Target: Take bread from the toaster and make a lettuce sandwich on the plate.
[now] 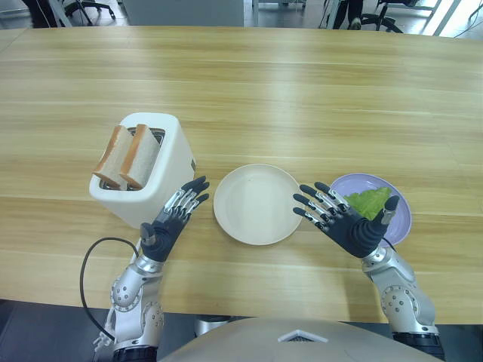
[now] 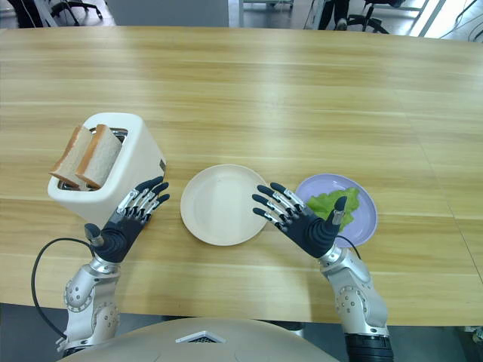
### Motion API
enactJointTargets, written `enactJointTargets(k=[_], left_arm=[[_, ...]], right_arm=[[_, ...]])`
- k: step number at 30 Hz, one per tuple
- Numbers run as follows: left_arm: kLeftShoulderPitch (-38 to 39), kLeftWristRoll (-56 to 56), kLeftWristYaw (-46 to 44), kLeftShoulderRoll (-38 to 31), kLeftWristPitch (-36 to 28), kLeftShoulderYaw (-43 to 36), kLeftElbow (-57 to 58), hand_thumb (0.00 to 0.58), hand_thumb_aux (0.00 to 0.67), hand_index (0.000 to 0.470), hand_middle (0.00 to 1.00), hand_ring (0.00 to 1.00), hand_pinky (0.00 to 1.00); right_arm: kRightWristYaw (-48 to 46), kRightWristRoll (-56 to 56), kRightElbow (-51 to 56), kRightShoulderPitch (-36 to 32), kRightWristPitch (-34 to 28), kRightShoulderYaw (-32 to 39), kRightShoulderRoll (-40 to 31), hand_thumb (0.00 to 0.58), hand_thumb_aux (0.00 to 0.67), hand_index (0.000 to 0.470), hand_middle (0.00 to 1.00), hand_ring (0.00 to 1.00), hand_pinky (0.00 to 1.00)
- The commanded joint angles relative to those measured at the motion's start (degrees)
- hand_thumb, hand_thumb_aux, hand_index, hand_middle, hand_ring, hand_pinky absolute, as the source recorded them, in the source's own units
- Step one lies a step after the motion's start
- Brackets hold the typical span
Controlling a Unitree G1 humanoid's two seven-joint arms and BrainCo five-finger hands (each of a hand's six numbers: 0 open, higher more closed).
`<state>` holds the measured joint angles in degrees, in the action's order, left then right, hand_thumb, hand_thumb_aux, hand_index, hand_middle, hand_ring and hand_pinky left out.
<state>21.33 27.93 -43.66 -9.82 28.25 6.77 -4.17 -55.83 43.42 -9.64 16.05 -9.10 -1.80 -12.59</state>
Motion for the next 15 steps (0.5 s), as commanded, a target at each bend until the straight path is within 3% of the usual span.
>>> enactJointTargets(k=[1,15], left_arm=[[0.51,0.17,1.51,0.40,0.34,1.17,0.86,0.000,0.000,0.000,0.00,0.00,0.00],[0.60,-1.04,1.77,0.37,0.36,0.05,1.38,0.000,0.000,0.000,0.00,0.00,0.00]], right_arm=[[-0.42,-0.93,0.49,-0.03,0.13,0.37,0.00,0.000,0.000,0.000,0.00,0.00,0.00],[-0.83,-0.35,0.09,0.73,-0.40,0.00,-0.37,0.000,0.000,0.000,0.00,0.00,0.00]])
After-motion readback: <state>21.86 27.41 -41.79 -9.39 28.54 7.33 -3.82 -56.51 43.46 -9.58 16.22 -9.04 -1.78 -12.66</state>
